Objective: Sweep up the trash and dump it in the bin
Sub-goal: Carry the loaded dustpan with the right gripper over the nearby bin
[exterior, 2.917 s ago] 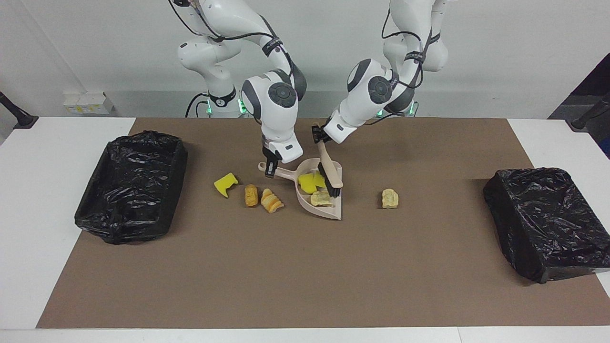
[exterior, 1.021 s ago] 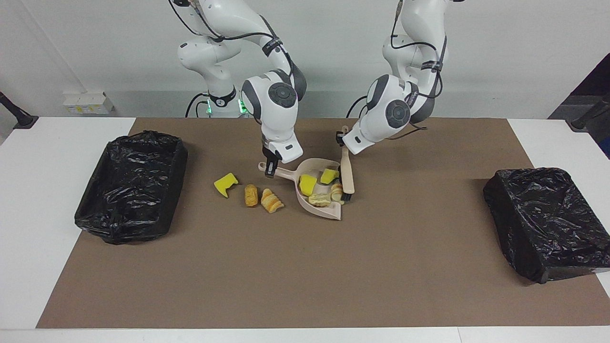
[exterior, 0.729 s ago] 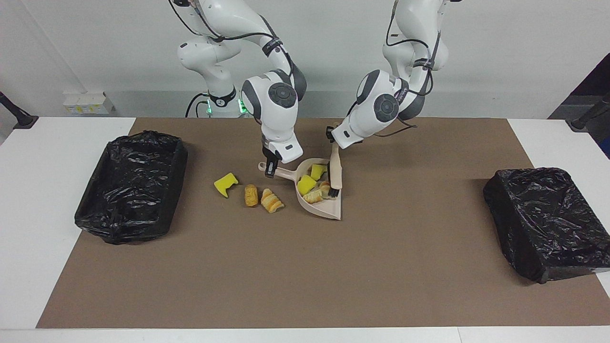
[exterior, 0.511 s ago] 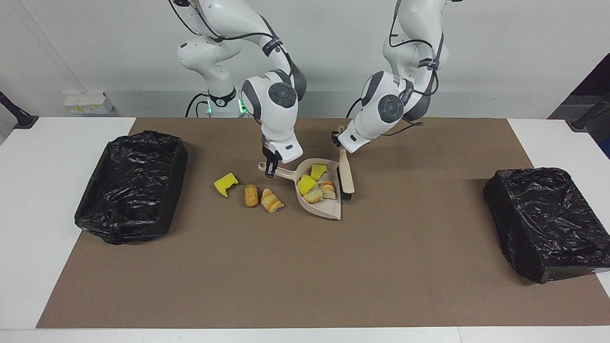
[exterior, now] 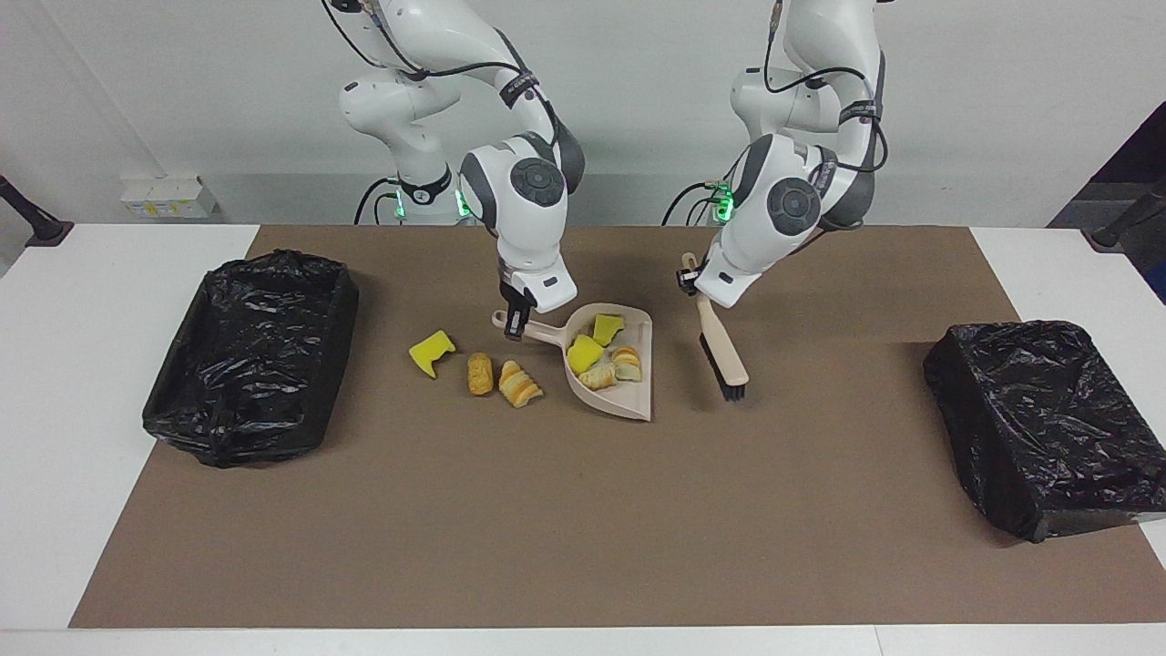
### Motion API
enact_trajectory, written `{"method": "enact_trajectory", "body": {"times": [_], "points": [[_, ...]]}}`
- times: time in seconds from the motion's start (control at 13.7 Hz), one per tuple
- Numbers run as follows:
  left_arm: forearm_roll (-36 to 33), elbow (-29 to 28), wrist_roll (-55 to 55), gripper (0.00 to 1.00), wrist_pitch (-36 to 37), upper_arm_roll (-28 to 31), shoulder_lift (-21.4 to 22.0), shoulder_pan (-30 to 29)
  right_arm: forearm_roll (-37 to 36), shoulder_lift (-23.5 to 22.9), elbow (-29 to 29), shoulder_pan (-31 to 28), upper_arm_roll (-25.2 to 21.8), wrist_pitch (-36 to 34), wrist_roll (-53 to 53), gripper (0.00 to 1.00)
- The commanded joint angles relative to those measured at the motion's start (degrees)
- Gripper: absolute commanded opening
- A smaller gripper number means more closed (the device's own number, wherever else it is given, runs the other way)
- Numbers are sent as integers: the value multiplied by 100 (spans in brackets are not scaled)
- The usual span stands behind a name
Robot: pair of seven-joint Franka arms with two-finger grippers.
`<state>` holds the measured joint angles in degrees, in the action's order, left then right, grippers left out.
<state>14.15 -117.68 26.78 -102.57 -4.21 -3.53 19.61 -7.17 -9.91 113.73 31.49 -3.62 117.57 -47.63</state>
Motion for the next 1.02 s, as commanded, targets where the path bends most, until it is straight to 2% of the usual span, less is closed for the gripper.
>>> {"method": "enact_trajectory", "body": {"times": [0.0,0.15,0.44,0.51,0.58,0.73,0.95], "points": [[-167,61,73,0,334,-54,72,-80,23,244,-18,-266,37,-164,-88,0],[-176,61,73,0,431,-54,81,-80,434,340,-44,-459,28,-199,-359,0],[-10,-80,12,0,405,-115,169,51,628,490,-403,-1047,28,-892,-1071,0],[191,-115,107,0,387,-115,186,304,804,542,-500,-1292,20,-1042,-1369,0],[306,-150,247,0,344,-107,186,585,953,604,-597,-1634,2,-1174,-1746,0],[665,-361,573,0,-321,-115,178,1165,1165,631,-843,-2364,-7,-1393,-2615,0],[852,-650,994,0,-474,-115,308,1746,1245,587,-1229,-3506,-24,-1780,-3819,0]]}}
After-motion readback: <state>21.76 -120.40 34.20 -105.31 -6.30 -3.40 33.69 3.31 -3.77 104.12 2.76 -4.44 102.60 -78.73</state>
